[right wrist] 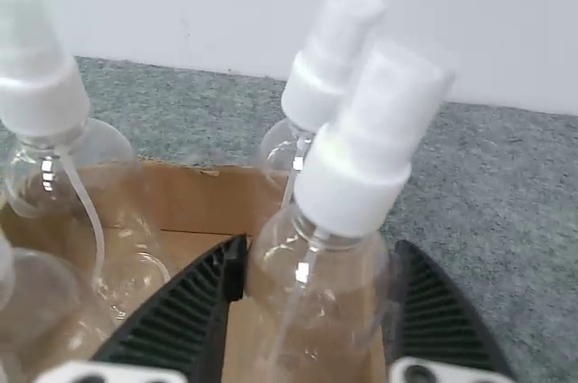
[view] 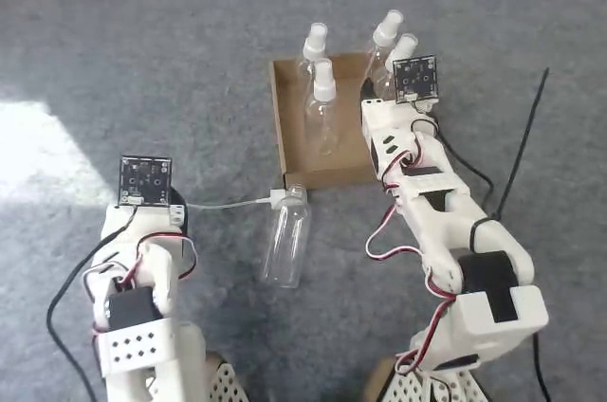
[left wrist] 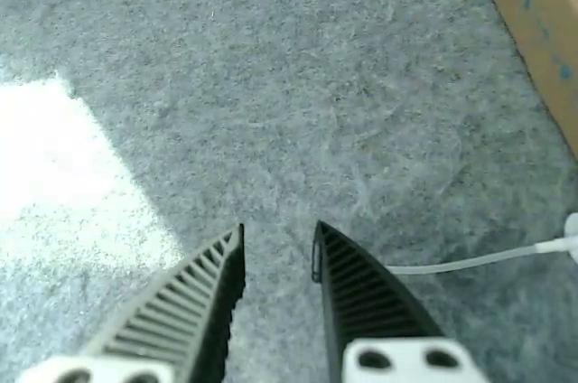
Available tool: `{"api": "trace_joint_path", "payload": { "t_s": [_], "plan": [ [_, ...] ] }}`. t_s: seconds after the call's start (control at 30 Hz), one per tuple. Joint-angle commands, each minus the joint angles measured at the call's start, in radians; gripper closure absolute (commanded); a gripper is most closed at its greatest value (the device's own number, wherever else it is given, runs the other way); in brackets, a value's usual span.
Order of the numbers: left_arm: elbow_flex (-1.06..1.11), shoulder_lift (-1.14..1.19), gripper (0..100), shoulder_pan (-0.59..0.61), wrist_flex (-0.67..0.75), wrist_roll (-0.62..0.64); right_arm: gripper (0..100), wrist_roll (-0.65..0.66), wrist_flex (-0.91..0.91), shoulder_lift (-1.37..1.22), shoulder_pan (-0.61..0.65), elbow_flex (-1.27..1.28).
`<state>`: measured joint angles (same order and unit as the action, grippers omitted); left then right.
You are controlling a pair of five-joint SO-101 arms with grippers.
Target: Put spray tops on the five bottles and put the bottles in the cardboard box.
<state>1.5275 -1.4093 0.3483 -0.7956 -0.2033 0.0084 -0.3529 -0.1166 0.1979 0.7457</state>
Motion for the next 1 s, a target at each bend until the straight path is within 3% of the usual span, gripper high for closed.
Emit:
{"api": "trace_joint_path", "payload": {
  "t_s": [0.0, 0.37, 0.53, 0.97],
  "plan": [
    [-0.01, 0.0, 89, 0.0, 0.035, -0.006, 71.6, 0.0, -0.001, 0.062, 0.002, 0.011],
    [-0.01, 0.0, 89, 0.0, 0.035, -0.006, 70.9, 0.002, 0.048, 0.166, 0.002, 0.003],
    [-0.01, 0.0, 89, 0.0, 0.035, -0.006, 71.1, 0.083, 0.15, 0.183, 0.045, -0.015],
    [-0.004, 0.0, 89, 0.0, 0.037, -0.006, 71.2, 0.095, 0.163, 0.196, 0.047, -0.032]
  ]
}}
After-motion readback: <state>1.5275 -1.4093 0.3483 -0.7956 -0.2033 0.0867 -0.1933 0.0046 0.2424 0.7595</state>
